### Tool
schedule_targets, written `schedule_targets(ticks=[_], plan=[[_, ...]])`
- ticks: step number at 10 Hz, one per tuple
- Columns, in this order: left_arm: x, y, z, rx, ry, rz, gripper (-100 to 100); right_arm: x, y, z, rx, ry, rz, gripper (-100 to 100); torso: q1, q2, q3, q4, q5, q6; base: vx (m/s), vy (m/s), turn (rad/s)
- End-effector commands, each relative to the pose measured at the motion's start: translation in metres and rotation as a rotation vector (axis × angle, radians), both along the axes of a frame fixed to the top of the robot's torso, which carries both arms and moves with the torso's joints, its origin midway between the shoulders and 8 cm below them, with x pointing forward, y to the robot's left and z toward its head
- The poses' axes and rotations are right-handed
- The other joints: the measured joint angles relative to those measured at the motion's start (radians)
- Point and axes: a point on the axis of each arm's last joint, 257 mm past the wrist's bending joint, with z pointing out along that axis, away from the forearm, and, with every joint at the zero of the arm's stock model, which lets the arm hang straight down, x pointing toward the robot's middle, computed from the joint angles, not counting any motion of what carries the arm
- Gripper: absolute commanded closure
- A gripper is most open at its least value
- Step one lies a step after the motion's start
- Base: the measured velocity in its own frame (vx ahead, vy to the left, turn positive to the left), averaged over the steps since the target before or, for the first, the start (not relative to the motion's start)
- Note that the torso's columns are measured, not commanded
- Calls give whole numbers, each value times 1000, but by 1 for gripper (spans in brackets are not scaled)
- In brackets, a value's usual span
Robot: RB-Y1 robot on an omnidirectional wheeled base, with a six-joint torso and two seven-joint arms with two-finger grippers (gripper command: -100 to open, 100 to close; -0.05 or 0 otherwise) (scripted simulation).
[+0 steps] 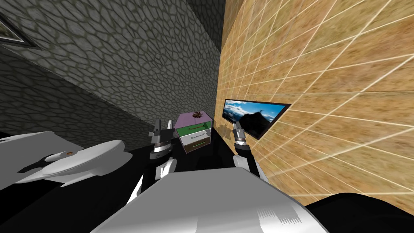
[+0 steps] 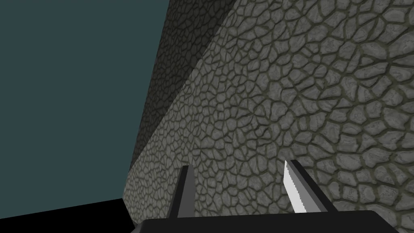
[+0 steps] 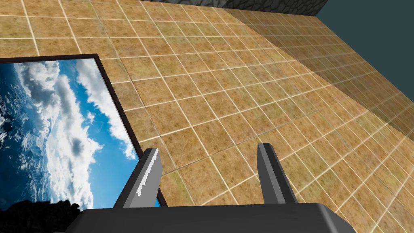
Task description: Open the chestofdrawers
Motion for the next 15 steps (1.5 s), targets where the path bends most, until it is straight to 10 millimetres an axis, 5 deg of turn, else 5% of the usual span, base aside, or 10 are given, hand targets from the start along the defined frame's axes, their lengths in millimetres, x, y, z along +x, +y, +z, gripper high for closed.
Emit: schedule_targets(ticks=[1,2,3,5,15], plan=[[0,0,0,0,0,0,0,0,0,0,0,0,0,0,0,74,-148,74,0,0,0,0,0],[0,0,0,0,0,0,0,0,0,0,0,0,0,0,0,148,-295,148,0,0,0,0,0],[4,-2,-7,24,9,-13,-100,0,0,0,0,0,0,0,0,221,-443,221,0,0,29,-14,-1],[9,-2,-18,38,19,-21,-100,0,0,0,0,1,0,0,-1,262,-533,264,0,0,55,-26,0],[32,16,-81,37,60,-23,-100,0,0,0,0,1,0,0,-1,266,-538,268,0,0,75,-30,0]])
